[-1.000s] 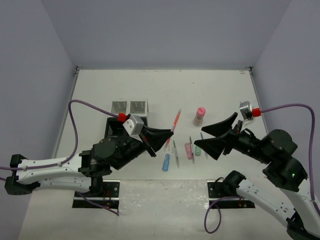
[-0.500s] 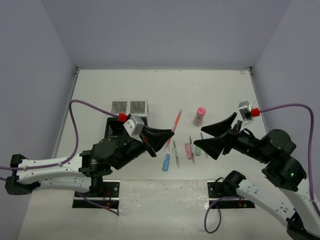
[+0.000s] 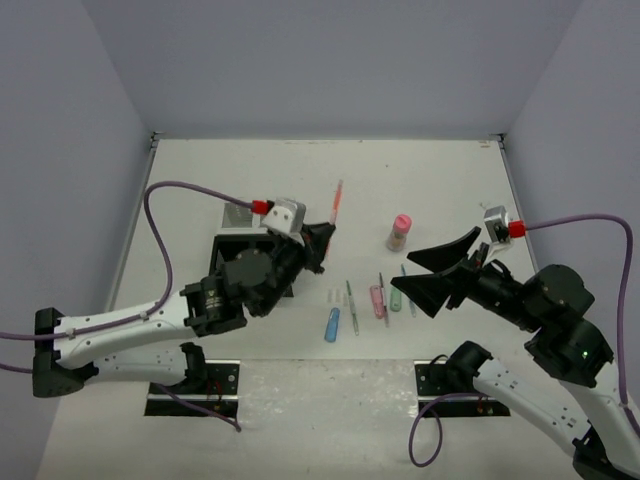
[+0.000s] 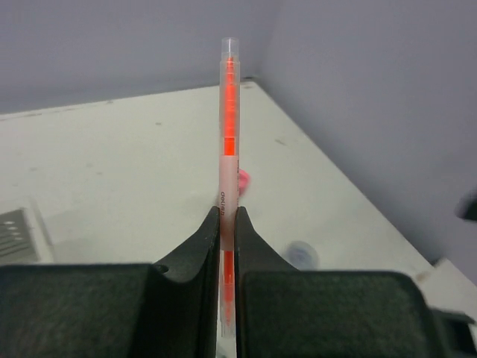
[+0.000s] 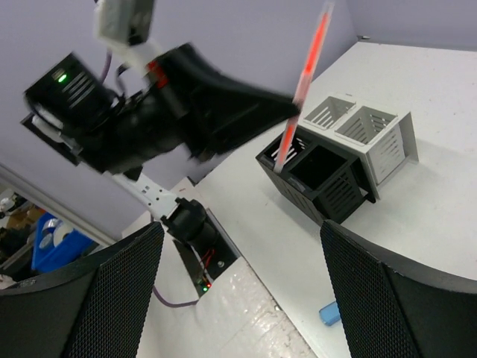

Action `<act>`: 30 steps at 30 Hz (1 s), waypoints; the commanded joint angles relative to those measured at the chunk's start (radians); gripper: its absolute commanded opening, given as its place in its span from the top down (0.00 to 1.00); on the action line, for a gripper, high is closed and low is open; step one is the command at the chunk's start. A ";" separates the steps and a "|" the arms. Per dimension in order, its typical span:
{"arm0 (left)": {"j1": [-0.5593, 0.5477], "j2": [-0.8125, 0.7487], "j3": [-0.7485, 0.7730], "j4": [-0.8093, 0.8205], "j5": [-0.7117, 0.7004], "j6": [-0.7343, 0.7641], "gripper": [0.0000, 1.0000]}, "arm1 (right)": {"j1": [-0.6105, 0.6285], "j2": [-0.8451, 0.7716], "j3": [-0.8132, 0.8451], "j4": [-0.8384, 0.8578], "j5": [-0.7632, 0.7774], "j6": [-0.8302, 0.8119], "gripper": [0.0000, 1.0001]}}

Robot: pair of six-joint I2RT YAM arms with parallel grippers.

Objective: Sort the stationery into containers
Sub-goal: Place the pen in the storage box.

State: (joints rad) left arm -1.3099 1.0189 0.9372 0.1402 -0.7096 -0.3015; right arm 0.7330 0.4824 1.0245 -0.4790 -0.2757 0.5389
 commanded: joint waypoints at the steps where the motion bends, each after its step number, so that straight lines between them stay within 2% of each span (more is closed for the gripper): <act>1: 0.295 0.067 0.122 -0.129 -0.041 -0.096 1.00 | 0.002 -0.018 -0.017 0.026 0.060 -0.033 0.11; 3: 0.397 0.081 0.113 -0.096 -0.054 -0.075 1.00 | 0.003 -0.027 -0.017 0.013 0.071 -0.041 0.11; 7: 0.516 0.085 0.072 -0.008 -0.073 -0.040 1.00 | 0.002 -0.054 -0.014 -0.018 0.088 -0.061 0.11; 10: 0.604 0.076 0.029 0.019 -0.024 -0.059 1.00 | 0.003 -0.075 -0.017 -0.034 0.096 -0.073 0.11; 15: 0.695 0.049 -0.027 0.027 0.033 -0.092 1.00 | 0.002 -0.096 -0.044 -0.041 0.110 -0.074 0.10; 18: 0.696 -0.004 -0.066 0.054 0.248 -0.093 1.00 | 0.002 -0.063 -0.057 -0.038 0.127 -0.053 0.10; 21: 0.695 -0.107 -0.162 0.189 0.636 -0.113 1.00 | 0.002 0.036 -0.049 -0.010 0.141 0.011 0.11; 22: 0.695 -0.134 -0.187 0.221 0.643 -0.114 1.00 | 0.002 0.039 -0.040 0.001 0.153 0.013 0.11; 24: 0.695 -0.193 -0.249 0.270 0.861 -0.156 1.00 | 0.002 0.147 -0.001 0.047 0.127 0.067 0.12; 28: 0.695 -0.214 -0.296 0.333 1.033 -0.214 1.00 | 0.002 0.290 0.068 0.159 0.015 0.089 0.13; 30: 0.694 -0.222 -0.323 0.358 1.095 -0.255 1.00 | 0.003 0.334 0.097 0.190 0.010 0.101 0.14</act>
State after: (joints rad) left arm -0.6165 0.8089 0.6644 0.3665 0.1078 -0.4647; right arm 0.7326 0.7156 1.0168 -0.4488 -0.1851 0.5922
